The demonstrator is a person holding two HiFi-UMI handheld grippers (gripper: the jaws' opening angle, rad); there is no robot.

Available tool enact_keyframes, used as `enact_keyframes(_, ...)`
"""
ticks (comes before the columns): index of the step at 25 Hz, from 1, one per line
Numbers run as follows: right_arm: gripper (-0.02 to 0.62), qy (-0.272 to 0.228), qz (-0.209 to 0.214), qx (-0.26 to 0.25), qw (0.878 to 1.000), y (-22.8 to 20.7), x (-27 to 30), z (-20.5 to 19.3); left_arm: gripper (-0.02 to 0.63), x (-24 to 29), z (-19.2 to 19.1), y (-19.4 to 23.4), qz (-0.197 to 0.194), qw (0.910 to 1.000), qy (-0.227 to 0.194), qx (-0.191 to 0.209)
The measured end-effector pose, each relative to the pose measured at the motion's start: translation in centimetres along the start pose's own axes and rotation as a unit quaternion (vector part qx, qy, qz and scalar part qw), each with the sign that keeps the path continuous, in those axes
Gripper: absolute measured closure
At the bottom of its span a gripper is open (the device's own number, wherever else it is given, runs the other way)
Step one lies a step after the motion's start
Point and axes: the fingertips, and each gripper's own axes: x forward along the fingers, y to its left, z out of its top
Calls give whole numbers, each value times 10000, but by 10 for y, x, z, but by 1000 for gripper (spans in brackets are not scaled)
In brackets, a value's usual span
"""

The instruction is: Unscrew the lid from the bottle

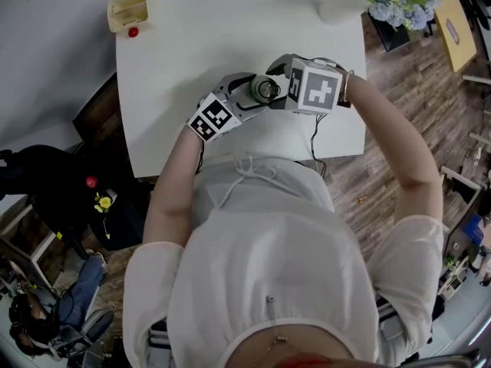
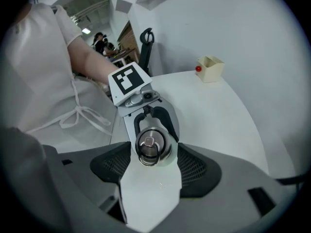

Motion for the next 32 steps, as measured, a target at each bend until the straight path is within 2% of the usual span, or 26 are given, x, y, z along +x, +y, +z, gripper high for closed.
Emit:
enact_keyframes(3, 267, -450, -319, 938, 9941, 0, -5, 3, 252, 1, 1, 0, 8, 10000, -28, -15)
enact_keyframes(8, 287, -882, -1011, 2165, 9670, -10, -3, 2, 252, 0, 0, 0, 14, 10000, -13, -44)
enact_keyframes(12, 321, -1002, -1233, 2825, 9460, -11, -2, 5, 252, 0, 3, -2, -5, 10000, -40, -55)
enact_keyframes(15, 334, -919, -1218, 3076, 9392, -10, 2, 5, 252, 0, 3, -2, -10, 10000, -67, -54)
enact_keyframes(22, 345, -766, -1194, 2979, 9440, -15, 0, 2, 252, 0, 4, -2, -10, 9999, -114, -54)
enact_keyframes(27, 344, -677, -719, 2452, 9644, -11, 5, 3, 252, 1, 4, -2, -13, 9999, -139, -58)
enact_keyframes(32, 344, -468, -332, 1473, 9874, -9, 6, 4, 252, 1, 2, -1, -11, 9998, -164, -66)
